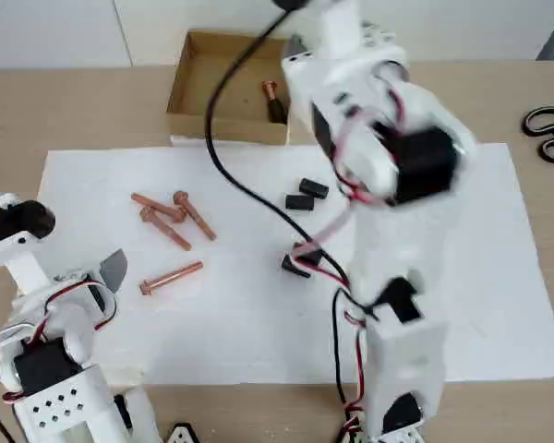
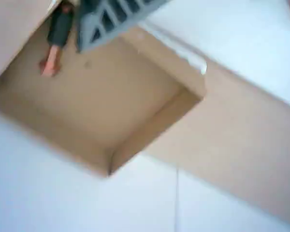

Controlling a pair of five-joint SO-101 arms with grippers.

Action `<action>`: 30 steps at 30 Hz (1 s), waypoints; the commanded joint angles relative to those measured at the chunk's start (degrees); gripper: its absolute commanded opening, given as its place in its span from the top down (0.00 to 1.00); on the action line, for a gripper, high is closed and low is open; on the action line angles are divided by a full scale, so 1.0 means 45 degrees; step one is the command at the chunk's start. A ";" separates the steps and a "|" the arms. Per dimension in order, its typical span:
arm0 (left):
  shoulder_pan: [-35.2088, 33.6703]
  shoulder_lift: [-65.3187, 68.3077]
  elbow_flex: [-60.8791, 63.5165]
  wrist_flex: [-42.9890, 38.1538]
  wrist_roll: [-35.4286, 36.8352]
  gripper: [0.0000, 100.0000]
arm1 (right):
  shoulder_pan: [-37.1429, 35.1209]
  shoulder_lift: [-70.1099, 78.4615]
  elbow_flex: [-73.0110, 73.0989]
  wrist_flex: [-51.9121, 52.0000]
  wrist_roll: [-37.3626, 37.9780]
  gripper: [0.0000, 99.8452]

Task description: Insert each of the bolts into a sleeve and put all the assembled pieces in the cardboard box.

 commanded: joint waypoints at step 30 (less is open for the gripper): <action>-0.0078 -0.0176 0.0381 -0.0039 -0.0059 0.67 | 0.1807 -1.3724 2.5280 -0.5519 0.1446 0.81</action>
